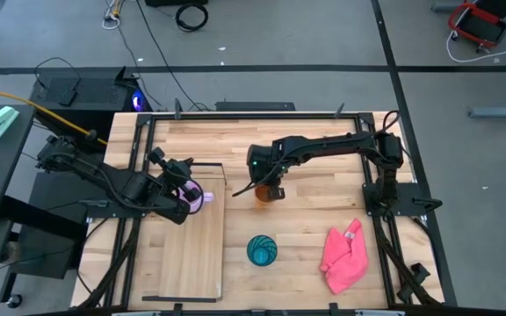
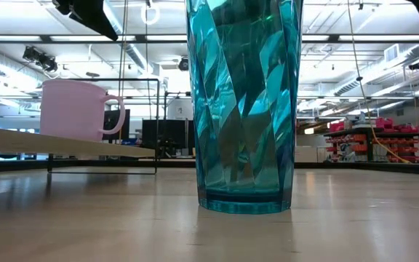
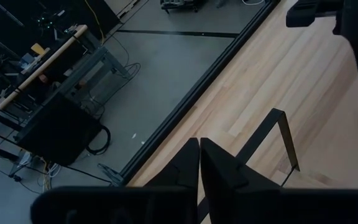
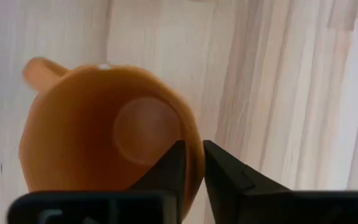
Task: Stack small to large cups/mugs on shelf
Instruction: Put the orange mug on the shelf
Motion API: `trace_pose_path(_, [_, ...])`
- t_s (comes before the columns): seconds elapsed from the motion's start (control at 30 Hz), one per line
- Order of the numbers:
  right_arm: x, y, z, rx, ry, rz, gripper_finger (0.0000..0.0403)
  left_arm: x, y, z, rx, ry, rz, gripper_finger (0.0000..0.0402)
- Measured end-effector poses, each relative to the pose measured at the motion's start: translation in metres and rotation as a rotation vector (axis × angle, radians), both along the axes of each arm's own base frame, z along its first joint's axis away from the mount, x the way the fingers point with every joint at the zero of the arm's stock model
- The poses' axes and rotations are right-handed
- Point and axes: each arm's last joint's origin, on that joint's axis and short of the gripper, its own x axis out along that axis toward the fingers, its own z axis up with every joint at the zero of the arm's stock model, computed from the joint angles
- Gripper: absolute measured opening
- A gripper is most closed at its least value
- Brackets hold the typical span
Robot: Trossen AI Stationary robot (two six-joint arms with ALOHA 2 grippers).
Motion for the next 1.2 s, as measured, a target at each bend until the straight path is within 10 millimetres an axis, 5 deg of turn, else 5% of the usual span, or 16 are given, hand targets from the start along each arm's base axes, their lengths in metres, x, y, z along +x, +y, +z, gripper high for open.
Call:
trace_pose_path(0.5, [-0.002,-0.009,0.01,-0.001,-0.053,-0.053,0.0081,0.0,0.0,0.0,-0.003,-0.004,0.003,0.0025])
trace_pose_path(0.77, [-0.022,-0.014,0.054,0.005,-0.174,-0.131,0.008,0.0,0.0,0.0,-0.004,-0.005,0.003,0.0014])
trace_pose_path(1.03, [-0.058,0.019,0.105,0.117,-0.268,-0.284,0.0077,0.0,0.0,0.0,-0.013,-0.019,0.01,0.0025])
trace_pose_path(1.2, [-0.07,0.058,0.103,0.093,-0.268,-0.274,0.0071,0.0,0.0,0.0,-0.014,-0.021,0.01,0.0029])
